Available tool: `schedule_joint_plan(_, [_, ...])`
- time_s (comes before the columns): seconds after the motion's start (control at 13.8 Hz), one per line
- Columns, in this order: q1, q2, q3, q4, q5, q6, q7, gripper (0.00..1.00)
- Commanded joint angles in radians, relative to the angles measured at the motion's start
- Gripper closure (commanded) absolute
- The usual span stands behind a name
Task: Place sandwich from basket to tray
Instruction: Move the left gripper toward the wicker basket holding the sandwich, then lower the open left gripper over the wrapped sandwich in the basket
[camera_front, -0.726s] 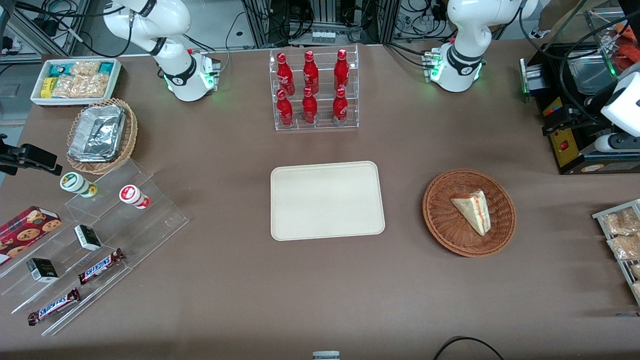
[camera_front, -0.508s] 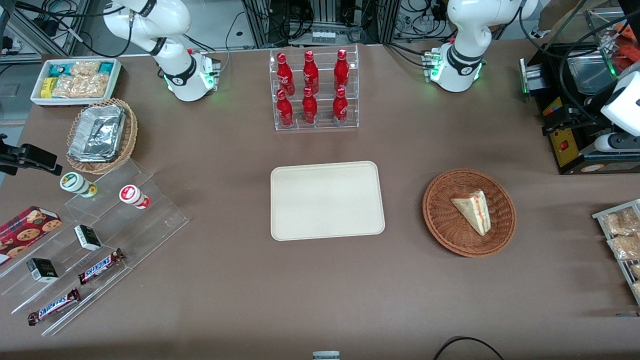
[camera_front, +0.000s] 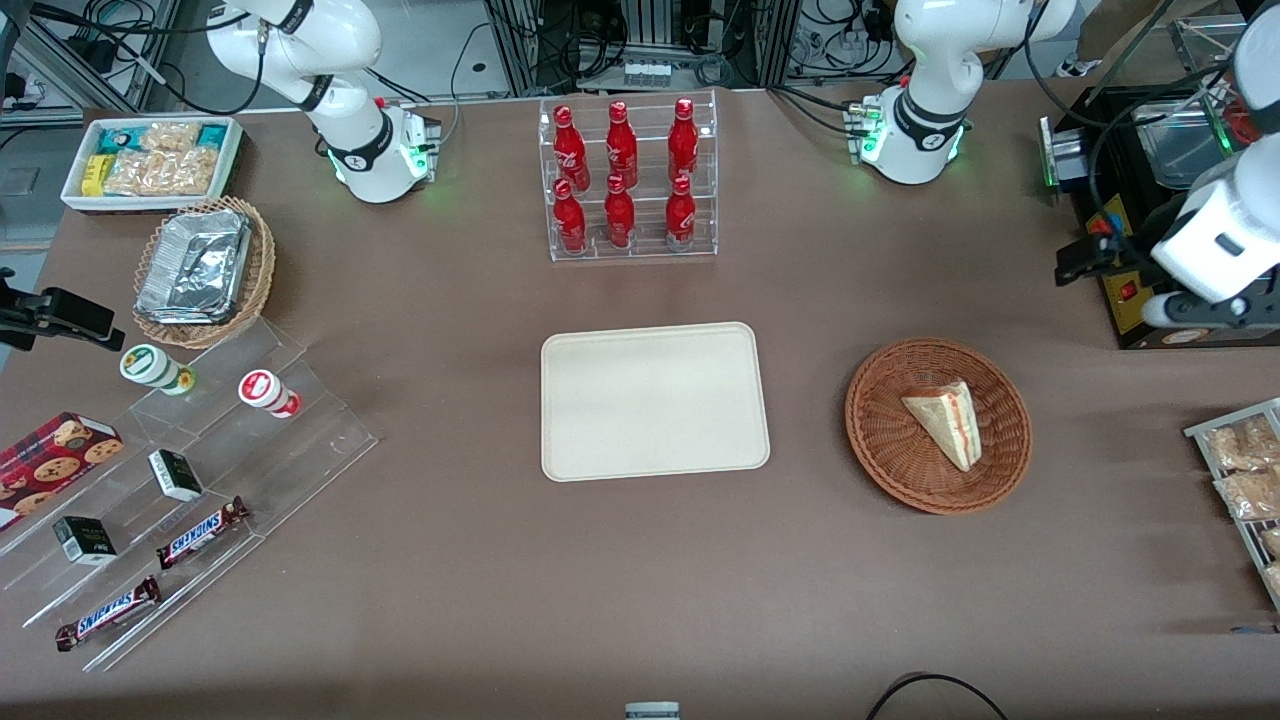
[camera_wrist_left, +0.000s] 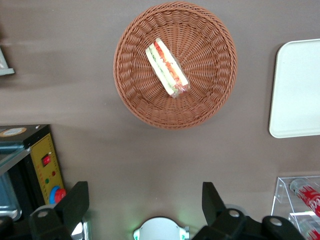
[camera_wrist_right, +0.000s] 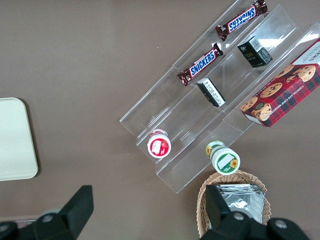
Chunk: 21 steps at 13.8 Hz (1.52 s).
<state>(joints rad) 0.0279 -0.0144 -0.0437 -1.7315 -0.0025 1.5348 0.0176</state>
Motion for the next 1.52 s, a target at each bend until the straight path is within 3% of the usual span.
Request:
schedule_joint_plan(0.0, [-0.005,-0.01,-0.002,-0.106,-0.004,0.109,0.005,0.0])
schedule_joint_plan(0.51, [-0.005,-0.006,-0.01,-0.361,-0.004,0.467,-0.031,0.0])
schedule_joint_plan(0.8, [-0.019,0.042,-0.022,-0.401,-0.004,0.59,-0.206,0.0])
schedule_joint_plan(1.09, [-0.054,0.117,-0.024,-0.392,-0.001,0.669,-0.6,0.0])
schedule_joint_plan(1.45, [-0.055,0.158,-0.024,-0.396,0.006,0.712,-0.69,0.0])
